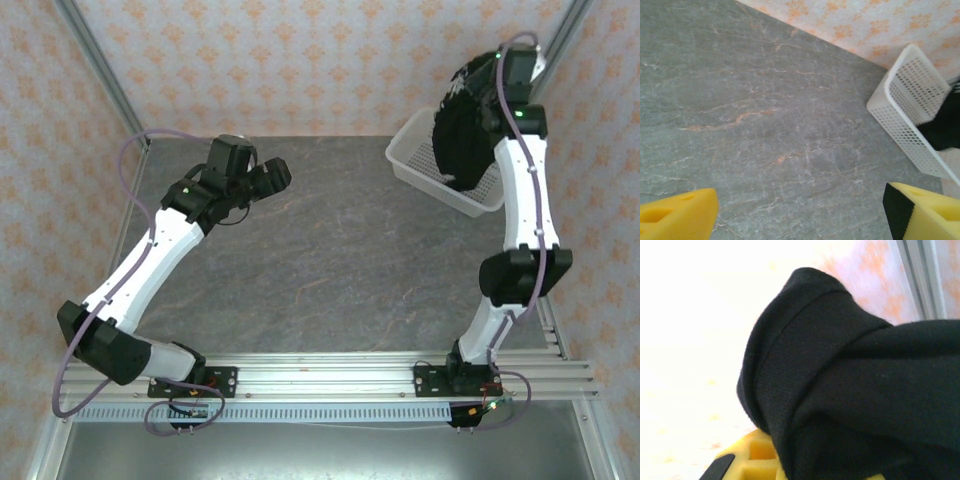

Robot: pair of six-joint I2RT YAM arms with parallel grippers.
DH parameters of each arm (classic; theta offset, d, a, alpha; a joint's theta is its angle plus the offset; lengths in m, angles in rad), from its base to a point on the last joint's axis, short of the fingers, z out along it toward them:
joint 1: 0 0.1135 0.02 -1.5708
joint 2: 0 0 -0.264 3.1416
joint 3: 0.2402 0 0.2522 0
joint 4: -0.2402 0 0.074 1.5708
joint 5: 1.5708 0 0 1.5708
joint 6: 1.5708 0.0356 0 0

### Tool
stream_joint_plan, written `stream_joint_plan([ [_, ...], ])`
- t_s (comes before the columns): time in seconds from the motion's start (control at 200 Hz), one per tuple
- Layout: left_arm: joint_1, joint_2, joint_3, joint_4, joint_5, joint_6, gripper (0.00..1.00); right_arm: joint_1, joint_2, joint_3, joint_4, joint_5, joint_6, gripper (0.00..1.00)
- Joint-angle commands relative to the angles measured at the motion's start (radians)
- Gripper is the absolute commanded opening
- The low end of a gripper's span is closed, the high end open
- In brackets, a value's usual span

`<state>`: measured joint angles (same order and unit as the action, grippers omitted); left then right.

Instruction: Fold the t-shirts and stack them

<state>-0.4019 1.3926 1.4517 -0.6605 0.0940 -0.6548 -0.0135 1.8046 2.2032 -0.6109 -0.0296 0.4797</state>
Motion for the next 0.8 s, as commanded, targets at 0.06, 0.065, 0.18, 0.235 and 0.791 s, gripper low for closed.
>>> stream_joint_plan([
  [0.06,-0.007,0.009,0.038,-0.056,-0.077,0.001,0.87,0.046,-0.118,0.146,-0.037,0.016,-0.097,0.0],
  [0.065,-0.007,0.009,0.038,-0.057,-0.08,0.001,0.87,0.049,-0.12,0.148,-0.039,0.015,-0.099,0.0],
  [0.18,-0.006,0.011,0.057,-0.1,-0.13,0.01,0.87,0.141,-0.185,0.163,-0.1,0.028,-0.153,0.0],
  [0.235,-0.006,0.01,0.065,-0.122,-0.15,0.013,0.87,0.2,-0.213,0.142,-0.126,0.037,-0.17,0.0],
  [0.791,0.018,-0.094,-0.053,-0.313,-0.209,-0.008,0.9,0.825,0.172,-0.118,-0.214,-0.097,-0.006,0.63],
])
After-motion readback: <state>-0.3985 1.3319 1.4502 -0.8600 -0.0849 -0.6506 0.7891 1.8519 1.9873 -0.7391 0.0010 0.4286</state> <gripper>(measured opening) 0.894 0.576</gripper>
